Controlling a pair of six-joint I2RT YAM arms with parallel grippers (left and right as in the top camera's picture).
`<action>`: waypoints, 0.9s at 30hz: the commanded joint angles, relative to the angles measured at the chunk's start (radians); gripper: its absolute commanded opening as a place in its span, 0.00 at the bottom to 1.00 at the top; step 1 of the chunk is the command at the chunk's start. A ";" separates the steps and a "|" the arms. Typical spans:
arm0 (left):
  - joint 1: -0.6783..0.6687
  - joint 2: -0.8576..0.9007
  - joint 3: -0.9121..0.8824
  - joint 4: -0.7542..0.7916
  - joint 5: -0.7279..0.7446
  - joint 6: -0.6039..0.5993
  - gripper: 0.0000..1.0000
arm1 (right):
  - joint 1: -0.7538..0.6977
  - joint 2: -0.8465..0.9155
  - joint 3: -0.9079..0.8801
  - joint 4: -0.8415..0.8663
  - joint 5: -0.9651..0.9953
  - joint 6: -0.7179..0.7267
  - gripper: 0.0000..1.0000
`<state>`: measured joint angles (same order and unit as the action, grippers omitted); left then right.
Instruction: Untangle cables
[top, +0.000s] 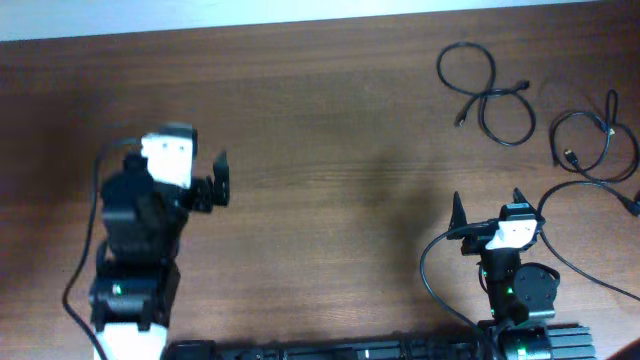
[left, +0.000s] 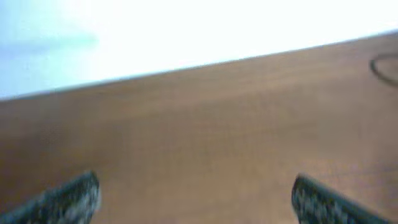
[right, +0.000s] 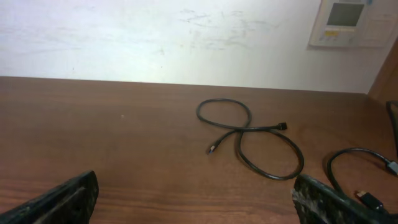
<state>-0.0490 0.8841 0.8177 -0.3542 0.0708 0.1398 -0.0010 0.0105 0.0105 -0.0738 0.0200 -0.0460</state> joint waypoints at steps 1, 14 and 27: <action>0.006 -0.274 -0.326 0.343 -0.006 0.023 0.99 | 0.001 -0.007 -0.005 -0.008 -0.006 -0.003 0.99; 0.004 -0.879 -0.808 0.423 -0.041 0.011 0.99 | 0.001 -0.007 -0.005 -0.008 -0.006 -0.003 0.99; 0.004 -0.878 -0.808 0.270 -0.049 0.005 0.99 | 0.001 -0.007 -0.005 -0.008 -0.006 -0.003 0.99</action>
<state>-0.0471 0.0120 0.0105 -0.0746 0.0261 0.1528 -0.0010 0.0101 0.0109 -0.0746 0.0166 -0.0494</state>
